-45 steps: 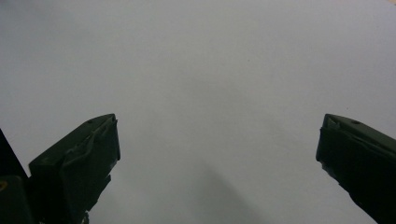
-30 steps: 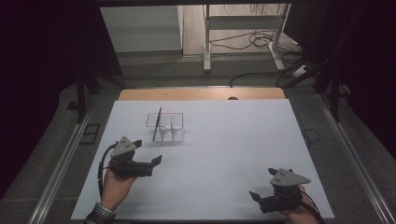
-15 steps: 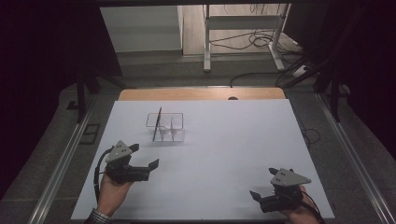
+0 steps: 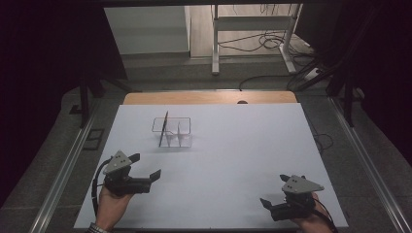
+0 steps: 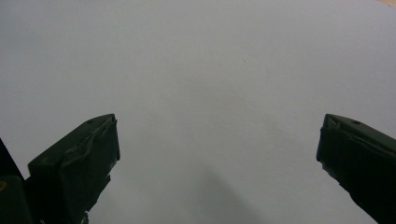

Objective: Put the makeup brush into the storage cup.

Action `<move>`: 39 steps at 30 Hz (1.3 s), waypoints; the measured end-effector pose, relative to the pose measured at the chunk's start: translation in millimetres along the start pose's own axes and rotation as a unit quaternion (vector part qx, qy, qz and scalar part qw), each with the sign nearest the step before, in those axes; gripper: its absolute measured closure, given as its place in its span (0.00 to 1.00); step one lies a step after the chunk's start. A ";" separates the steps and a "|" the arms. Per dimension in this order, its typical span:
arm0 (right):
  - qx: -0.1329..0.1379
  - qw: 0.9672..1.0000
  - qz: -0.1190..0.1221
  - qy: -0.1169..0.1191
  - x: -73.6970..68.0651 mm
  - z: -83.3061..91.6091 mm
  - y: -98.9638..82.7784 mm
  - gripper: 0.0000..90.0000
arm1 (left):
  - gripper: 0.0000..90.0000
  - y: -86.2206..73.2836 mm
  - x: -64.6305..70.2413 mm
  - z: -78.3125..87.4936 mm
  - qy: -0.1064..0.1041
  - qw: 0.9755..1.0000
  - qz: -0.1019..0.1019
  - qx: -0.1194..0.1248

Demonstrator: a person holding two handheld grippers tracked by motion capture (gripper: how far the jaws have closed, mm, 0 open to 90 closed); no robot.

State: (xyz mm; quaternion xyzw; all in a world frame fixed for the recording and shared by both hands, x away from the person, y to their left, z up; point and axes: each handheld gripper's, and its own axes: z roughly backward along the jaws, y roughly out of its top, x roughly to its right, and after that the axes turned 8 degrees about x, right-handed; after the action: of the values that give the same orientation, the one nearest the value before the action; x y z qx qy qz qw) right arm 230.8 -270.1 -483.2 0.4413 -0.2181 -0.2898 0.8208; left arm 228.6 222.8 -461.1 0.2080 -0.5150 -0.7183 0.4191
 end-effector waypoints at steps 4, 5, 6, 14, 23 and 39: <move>0.000 1.000 0.001 0.000 0.3 -0.1 -0.2 0.00 | 0.04 -1.9 -0.1 4.9 0.003 1.000 0.002 0.002; 0.000 1.000 0.002 -0.001 0.5 -0.1 -0.2 0.00 | 0.04 -2.3 0.0 6.4 0.004 1.000 0.003 0.003; 0.000 1.000 0.002 -0.001 0.6 -0.1 -0.2 0.00 | 0.04 -2.8 0.0 8.0 0.004 1.000 0.003 0.003; 0.000 1.000 -0.001 -0.002 0.9 0.3 -0.2 0.00 | 0.04 -7.2 -0.1 20.1 0.011 1.000 0.008 0.007; 0.002 1.000 -0.004 -0.005 1.8 1.0 -0.1 0.00 | 0.03 -12.6 1.7 28.1 0.018 1.000 0.006 0.005; 0.007 1.000 -0.009 -0.009 2.8 2.4 0.0 0.00 | 0.03 -22.0 8.1 35.8 0.020 1.000 0.003 -0.003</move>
State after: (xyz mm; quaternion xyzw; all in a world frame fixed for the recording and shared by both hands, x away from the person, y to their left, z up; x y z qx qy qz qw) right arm 231.4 -273.4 -481.7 0.4461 -0.2231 -0.2997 0.8133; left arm 189.5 239.0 -466.5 0.2196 -0.5049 -0.7144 0.4318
